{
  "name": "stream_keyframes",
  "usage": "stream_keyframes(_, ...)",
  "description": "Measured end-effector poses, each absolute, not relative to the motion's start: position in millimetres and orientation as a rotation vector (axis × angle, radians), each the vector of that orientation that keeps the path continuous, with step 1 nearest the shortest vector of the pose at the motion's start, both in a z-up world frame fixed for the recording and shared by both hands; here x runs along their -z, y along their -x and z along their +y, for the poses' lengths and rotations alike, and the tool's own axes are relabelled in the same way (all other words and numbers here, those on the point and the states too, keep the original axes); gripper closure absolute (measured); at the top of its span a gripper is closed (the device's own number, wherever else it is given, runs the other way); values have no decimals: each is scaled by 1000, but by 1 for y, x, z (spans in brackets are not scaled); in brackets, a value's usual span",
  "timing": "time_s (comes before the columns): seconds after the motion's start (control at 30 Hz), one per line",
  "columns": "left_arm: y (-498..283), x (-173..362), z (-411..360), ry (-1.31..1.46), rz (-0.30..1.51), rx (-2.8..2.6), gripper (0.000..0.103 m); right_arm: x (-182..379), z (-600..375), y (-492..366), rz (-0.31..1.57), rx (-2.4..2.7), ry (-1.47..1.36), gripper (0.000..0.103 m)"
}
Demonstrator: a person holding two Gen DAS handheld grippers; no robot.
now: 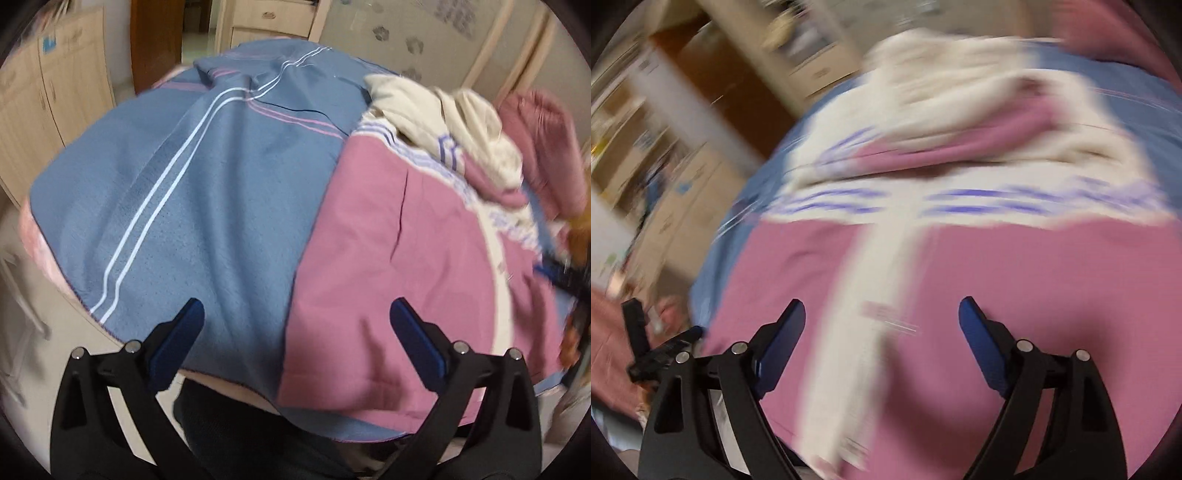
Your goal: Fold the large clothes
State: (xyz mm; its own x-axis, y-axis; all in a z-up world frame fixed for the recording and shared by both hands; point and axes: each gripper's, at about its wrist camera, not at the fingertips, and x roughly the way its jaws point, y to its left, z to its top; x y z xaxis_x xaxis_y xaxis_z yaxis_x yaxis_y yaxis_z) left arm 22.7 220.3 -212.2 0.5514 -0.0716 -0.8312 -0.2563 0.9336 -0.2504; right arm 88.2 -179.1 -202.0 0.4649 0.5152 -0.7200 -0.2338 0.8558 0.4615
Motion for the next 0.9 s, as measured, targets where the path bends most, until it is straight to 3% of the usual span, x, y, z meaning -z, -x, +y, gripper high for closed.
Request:
stream_keyframes(0.17, -44, 218, 230, 526, 1010, 92, 3, 219, -286, -50, 999, -239, -462, 17)
stream_keyframes(0.37, -65, 247, 221, 632, 1150, 174, 17, 253, -334, -25, 1044, -186, -550, 17)
stream_keyframes(0.63, -58, 248, 200, 526, 1212, 175, 35, 248, -355, -11, 977, -184, -637, 17)
stream_keyframes(0.77, -54, 246, 199, 514, 1215, 180, 36, 245, -374, 2, 909, -153, -698, 17)
stream_keyframes(0.9, -52, 242, 193, 479, 1216, 202, 35, 255, -384, 7, 972, -53, -646, 17)
